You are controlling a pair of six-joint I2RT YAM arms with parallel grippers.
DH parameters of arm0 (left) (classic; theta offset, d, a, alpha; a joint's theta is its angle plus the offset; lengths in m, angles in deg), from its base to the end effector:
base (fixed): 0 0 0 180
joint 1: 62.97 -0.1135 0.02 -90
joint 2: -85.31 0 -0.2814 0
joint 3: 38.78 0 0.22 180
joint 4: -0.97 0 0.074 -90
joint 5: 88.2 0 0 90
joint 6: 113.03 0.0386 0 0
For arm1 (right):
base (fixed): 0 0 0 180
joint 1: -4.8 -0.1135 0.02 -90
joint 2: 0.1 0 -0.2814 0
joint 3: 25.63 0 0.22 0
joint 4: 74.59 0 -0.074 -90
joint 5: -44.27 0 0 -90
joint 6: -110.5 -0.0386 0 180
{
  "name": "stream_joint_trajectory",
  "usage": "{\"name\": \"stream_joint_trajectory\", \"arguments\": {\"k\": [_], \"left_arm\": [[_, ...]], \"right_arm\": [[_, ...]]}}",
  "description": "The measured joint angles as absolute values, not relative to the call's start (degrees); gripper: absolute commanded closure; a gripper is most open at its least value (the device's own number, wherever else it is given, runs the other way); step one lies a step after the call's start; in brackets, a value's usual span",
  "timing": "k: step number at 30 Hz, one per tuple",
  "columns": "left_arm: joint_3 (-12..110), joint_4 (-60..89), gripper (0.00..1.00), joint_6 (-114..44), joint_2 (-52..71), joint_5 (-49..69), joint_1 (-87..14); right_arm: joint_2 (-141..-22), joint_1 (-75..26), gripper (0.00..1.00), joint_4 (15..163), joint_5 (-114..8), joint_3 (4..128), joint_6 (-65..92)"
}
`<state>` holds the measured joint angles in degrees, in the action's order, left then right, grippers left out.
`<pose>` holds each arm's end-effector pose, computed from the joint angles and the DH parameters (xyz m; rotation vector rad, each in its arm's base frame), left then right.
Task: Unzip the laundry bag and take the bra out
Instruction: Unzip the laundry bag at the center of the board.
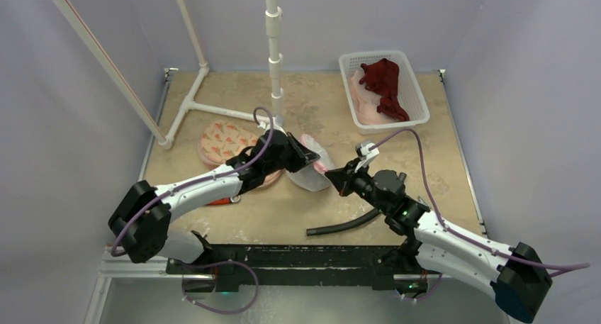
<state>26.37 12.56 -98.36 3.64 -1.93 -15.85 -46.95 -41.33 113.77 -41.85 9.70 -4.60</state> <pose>0.1988 -0.2104 0.2764 -0.6061 2.2273 -1.1767 0.1096 0.1103 0.2687 -0.2570 1.6833 0.8910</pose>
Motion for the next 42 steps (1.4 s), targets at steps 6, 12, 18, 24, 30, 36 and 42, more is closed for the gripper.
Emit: {"name": "stream_joint_trajectory", "arguments": {"k": [6, 12, 18, 24, 30, 36, 42], "left_arm": [[24.62, 11.62, 1.0, -93.6, 7.62, 5.72, -22.34], [23.76, 11.25, 1.0, -89.29, 8.19, 13.31, -25.67], [22.98, 10.73, 1.0, -86.1, 9.91, 19.12, -28.55], [23.31, 10.92, 1.0, -83.21, 10.74, 23.32, -30.13], [26.32, 10.18, 1.0, -80.42, 9.94, 28.83, -30.23], [30.8, 3.49, 0.99, -80.42, 5.46, 35.67, -30.32], [32.07, -5.18, 0.96, -77.55, 0.69, 42.51, -30.34]], "right_arm": [[-47.78, -41.33, 1.0, 113.46, -42.74, 10.36, -6.04], [-49.29, -41.33, 1.0, 114.53, -42.44, 9.99, -8.01], [-52.16, -41.31, 1.0, 116.94, -41.28, 9.31, -9.37], [-53.77, -40.89, 1.0, 119.49, -38.11, 6.82, -11.0], [-47.87, -40.74, 1.0, 118.14, -35.6, 5.7, -11.2], [-40.09, -40.5, 1.0, 112.96, -33.21, 8.39, -7.11], [-38.74, -40.46, 1.0, 111.03, -32.93, 9.62, -4.69]]}}
